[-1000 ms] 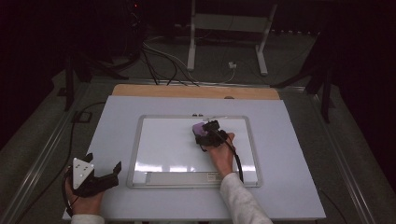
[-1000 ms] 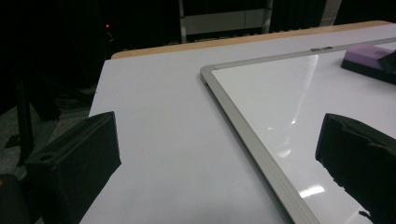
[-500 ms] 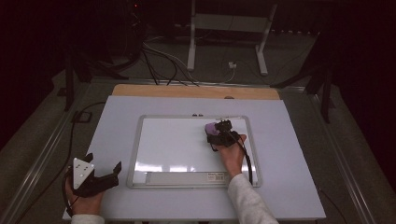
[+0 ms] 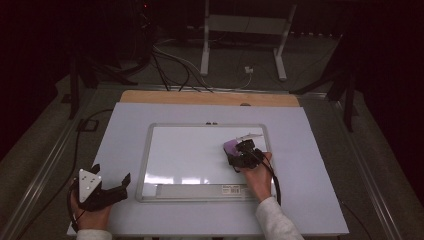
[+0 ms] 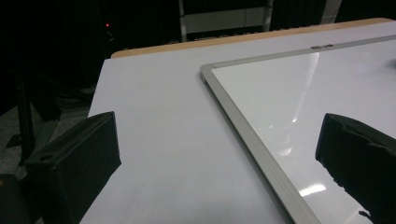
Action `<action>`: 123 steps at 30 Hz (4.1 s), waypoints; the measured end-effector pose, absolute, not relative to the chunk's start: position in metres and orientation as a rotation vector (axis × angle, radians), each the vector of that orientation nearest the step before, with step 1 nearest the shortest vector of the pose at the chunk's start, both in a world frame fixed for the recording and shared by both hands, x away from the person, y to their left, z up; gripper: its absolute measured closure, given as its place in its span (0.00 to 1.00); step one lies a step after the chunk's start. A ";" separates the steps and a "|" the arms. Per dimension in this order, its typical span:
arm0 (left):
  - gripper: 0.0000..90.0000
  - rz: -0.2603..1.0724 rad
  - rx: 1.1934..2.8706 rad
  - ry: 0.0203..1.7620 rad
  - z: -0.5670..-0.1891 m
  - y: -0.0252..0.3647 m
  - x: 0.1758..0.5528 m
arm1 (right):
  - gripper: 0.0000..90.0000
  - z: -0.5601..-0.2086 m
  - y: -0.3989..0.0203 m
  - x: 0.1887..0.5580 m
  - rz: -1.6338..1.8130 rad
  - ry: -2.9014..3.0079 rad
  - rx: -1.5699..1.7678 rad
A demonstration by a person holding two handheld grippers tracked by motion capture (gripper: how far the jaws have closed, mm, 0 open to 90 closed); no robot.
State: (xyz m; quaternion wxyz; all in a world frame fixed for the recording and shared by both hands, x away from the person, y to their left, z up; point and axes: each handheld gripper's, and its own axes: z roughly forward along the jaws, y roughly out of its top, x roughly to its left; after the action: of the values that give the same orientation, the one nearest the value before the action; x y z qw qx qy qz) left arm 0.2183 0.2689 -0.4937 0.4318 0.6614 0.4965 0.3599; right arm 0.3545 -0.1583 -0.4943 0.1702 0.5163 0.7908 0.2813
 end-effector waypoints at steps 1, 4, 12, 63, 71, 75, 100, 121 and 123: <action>0.01 0.898 1.649 1.237 -0.494 0.269 0.218 | 0.46 -0.495 -0.160 0.354 0.812 2.248 1.472; 0.01 0.901 1.646 1.237 -0.493 0.270 0.217 | 0.45 -0.495 -0.162 0.354 0.831 2.252 1.480; 0.01 0.897 1.650 1.237 -0.494 0.269 0.218 | 0.30 -0.489 -0.156 0.346 0.820 2.218 1.366; 0.01 0.899 1.650 1.236 -0.493 0.269 0.218 | 0.70 -0.475 -0.167 0.339 0.799 2.157 1.289; 0.01 0.899 1.650 1.235 -0.493 0.269 0.217 | 0.70 -0.468 -0.175 0.332 0.871 2.111 1.374; 0.01 0.899 1.652 1.236 -0.493 0.269 0.218 | 0.70 -0.464 -0.180 0.328 0.901 2.088 1.425; 0.01 0.900 1.653 1.236 -0.493 0.268 0.218 | 0.70 -0.457 -0.203 0.303 0.892 2.028 1.574; 0.01 0.906 1.654 1.236 -0.493 0.267 0.217 | 0.70 -0.462 -0.221 0.283 0.868 1.956 1.646; 0.01 0.905 1.655 1.236 -0.493 0.267 0.217 | 0.70 -0.463 -0.222 0.281 0.864 1.952 1.654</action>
State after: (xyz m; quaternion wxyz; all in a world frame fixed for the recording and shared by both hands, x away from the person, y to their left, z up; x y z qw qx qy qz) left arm 0.2172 0.2673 -0.4929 0.4289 0.6630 0.4951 0.3625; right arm 0.2811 -0.2223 -0.4628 0.2189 0.5977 0.7053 0.3121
